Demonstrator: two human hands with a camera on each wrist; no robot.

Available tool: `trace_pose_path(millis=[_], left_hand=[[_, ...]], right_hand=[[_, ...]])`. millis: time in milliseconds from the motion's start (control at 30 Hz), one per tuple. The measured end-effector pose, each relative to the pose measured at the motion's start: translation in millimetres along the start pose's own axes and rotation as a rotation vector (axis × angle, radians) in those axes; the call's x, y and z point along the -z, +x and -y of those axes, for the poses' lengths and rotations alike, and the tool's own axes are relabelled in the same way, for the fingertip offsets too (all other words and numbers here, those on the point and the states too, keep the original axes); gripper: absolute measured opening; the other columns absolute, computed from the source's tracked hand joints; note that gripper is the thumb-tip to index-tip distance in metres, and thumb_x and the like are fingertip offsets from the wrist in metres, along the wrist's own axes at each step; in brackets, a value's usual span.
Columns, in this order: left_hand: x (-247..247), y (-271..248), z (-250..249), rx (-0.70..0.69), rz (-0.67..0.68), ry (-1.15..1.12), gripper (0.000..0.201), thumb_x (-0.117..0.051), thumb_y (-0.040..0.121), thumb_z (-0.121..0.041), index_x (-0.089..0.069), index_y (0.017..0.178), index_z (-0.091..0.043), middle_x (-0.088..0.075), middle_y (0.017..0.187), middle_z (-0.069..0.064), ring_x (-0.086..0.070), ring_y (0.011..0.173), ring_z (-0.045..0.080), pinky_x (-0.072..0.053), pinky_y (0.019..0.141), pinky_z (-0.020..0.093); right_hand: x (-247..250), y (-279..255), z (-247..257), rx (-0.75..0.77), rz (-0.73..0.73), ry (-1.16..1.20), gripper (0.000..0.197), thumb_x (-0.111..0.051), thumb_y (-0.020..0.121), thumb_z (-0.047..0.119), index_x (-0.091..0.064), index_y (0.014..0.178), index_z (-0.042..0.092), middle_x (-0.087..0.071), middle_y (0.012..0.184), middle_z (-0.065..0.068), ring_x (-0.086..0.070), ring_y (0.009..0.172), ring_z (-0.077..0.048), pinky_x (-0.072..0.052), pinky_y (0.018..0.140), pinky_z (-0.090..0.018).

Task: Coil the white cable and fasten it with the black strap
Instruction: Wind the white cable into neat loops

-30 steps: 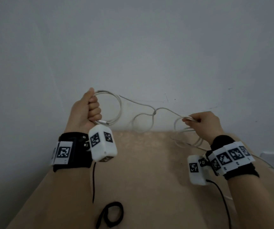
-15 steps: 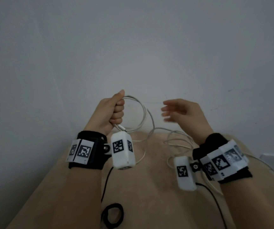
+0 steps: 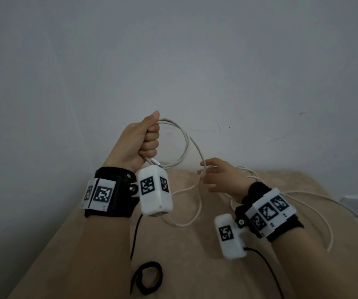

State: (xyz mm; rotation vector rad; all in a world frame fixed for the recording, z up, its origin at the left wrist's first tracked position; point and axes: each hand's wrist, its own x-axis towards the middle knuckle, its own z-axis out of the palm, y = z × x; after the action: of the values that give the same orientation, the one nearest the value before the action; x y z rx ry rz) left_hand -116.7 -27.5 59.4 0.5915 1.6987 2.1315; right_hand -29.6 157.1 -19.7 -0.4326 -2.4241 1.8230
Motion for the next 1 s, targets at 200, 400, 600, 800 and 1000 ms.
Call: trace_pose_path(millis=[200,400,600,800,1000], left_hand=[[-3.7,-0.8,2.2,0.008,0.044,0.039,0.045,-0.048,0.097,-0.038,-0.031,0.059,-0.022,-0.019,0.044,-0.012,-0.014,0.033,0.002,-0.007,0.036,0.017],[-13.1,-2.0,3.9,0.051,0.148,0.079,0.047,-0.048,0.097,-0.037,-0.032,0.055,-0.023,-0.019,0.045,-0.011,-0.014,0.033,0.001,-0.006,0.038,0.017],[-14.5,0.6,5.3,0.073,0.124,0.033,0.046,-0.048,0.097,-0.038,-0.031,0.057,-0.023,-0.019,0.043,-0.012,-0.014,0.032,0.001,-0.007,0.037,0.018],[4.8,5.8,6.0,0.119,0.028,-0.217,0.046,-0.048,0.096,-0.042,-0.032,0.057,-0.022,-0.019,0.04,-0.011,-0.016,0.028,0.002,-0.009,0.032,0.015],[8.1,8.6,8.1,0.14,0.047,-0.231,0.05,-0.047,0.095,-0.042,-0.035,0.051,-0.022,-0.019,0.04,-0.011,-0.017,0.027,0.002,-0.009,0.033,0.016]], right_hand=[[10.9,-4.5,4.0,0.046,-0.079,0.124,0.004,-0.058,0.091,0.0,-0.06,0.094,0.001,-0.07,0.073,-0.015,-0.068,0.055,-0.026,-0.06,0.056,-0.034],[18.9,-0.3,3.9,0.082,-0.287,0.228,0.011,-0.062,0.088,0.002,-0.06,0.077,0.002,-0.068,0.066,-0.017,-0.065,0.046,-0.022,-0.052,0.045,-0.025],[33.7,-4.3,13.9,0.021,-0.132,0.763,0.006,-0.056,0.09,-0.002,-0.06,0.089,-0.006,-0.061,0.075,-0.018,-0.064,0.051,-0.015,-0.052,0.046,-0.019],[56.2,-17.6,17.9,0.111,0.301,1.378,0.069,-0.078,0.048,-0.021,-0.06,0.114,-0.014,-0.06,0.121,-0.029,-0.072,0.091,-0.029,-0.06,0.064,-0.028],[40.7,-20.4,22.4,0.166,0.29,1.557,0.038,-0.05,0.069,-0.018,-0.057,0.106,-0.019,-0.064,0.108,-0.028,-0.062,0.11,-0.039,-0.059,0.075,-0.045]])
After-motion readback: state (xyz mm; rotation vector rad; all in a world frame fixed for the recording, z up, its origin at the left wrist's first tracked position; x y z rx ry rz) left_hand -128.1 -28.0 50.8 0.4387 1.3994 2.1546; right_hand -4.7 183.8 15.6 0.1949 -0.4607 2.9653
